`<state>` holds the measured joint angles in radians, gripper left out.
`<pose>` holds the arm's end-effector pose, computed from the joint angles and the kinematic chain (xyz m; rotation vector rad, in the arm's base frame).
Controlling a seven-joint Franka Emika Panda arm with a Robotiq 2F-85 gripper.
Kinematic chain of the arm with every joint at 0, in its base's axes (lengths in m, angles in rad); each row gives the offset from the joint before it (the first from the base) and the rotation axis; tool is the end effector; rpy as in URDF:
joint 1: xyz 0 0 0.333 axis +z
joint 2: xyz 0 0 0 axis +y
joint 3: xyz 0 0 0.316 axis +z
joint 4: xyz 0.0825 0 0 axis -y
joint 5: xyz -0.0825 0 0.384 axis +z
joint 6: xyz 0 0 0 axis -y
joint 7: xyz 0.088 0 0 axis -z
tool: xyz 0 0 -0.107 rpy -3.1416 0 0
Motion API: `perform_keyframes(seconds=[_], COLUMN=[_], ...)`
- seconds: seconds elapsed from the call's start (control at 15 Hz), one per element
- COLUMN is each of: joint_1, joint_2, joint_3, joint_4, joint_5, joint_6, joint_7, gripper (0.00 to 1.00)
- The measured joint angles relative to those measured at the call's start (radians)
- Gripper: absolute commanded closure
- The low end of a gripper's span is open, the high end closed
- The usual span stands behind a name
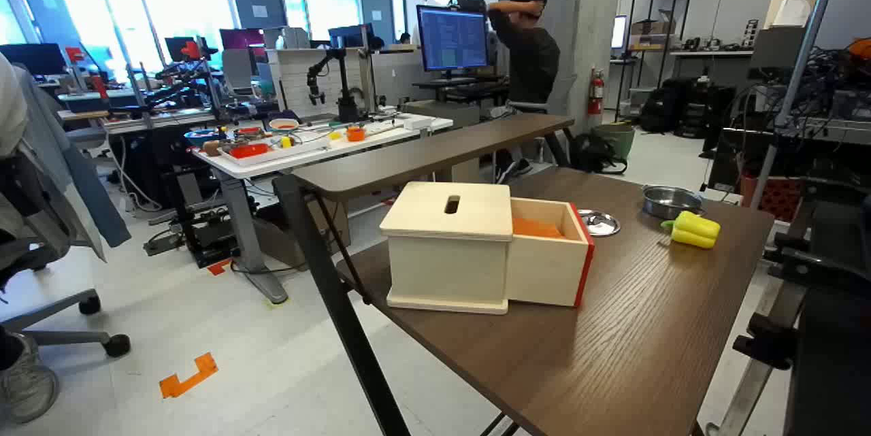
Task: Pick up the yellow bell pepper and put it in the pot
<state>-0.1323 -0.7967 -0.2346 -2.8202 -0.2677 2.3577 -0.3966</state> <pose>0.3121 -0.1185 0.4406 2.9293 0.3388 0.4346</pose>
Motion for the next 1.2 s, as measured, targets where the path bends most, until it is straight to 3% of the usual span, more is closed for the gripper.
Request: perform_keyframes(seconds=[0.67,1.2], joint_1=[0.001,0.101], joint_2=[0.023,0.289], joint_3=[0.004,0.055], joint_4=[-0.028,-0.002], joint_5=[0.0,0.089], joint_6=[-0.003,0.194], joint_7=[0.004,0.104], gripper=[0.0,0.0])
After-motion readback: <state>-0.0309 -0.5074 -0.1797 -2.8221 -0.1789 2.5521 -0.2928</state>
